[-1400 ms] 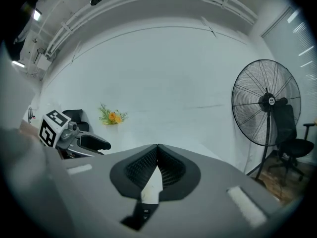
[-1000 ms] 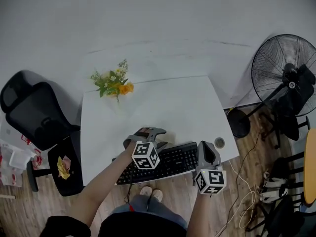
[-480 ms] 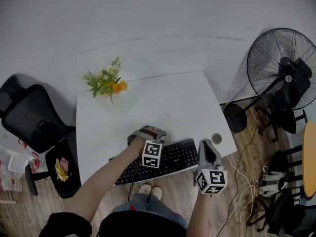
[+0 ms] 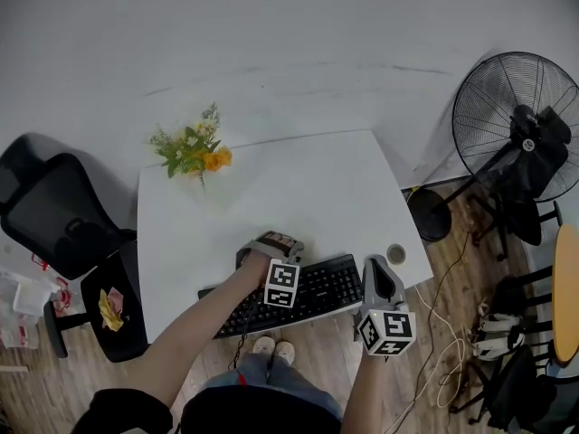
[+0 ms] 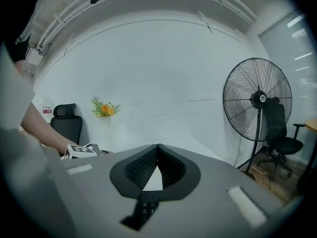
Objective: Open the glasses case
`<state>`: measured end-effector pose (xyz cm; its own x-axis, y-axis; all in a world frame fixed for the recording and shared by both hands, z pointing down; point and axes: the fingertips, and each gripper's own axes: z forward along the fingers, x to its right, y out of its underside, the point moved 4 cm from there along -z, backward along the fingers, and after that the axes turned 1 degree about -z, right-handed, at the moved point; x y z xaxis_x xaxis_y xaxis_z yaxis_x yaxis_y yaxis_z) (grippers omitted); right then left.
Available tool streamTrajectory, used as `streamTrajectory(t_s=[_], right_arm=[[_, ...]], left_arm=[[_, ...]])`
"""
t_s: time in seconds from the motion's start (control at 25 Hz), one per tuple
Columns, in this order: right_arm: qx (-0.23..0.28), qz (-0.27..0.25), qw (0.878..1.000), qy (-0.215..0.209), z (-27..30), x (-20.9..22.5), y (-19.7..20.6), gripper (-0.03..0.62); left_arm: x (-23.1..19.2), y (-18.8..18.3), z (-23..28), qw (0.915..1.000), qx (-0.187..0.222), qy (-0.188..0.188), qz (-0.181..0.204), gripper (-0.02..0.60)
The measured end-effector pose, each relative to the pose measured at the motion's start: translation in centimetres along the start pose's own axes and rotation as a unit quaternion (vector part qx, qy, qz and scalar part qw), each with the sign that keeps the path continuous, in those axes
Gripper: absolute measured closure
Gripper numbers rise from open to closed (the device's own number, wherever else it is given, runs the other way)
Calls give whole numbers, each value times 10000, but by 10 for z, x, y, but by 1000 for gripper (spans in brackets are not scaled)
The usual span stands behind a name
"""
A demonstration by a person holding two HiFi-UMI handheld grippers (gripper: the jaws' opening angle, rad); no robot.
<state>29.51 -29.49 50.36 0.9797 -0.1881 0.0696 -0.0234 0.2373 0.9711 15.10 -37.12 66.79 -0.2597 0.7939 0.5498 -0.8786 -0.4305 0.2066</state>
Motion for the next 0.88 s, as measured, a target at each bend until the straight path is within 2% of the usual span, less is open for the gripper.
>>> streamTrajectory(t_s=[0.32,0.56,0.88], right_arm=[[-13,40,10000,-24,3,-1,1,580],[-17,51,10000,-14,2,0,2,580],[-53,47,10000,7,3,1,3,580]], left_arm=[[-3,0,-3,9999,-19,-102,16,477],[-12,-1,-12,9993,65,-364,-36,524],[-49,5,-12,9974,67,-692,-193,561]])
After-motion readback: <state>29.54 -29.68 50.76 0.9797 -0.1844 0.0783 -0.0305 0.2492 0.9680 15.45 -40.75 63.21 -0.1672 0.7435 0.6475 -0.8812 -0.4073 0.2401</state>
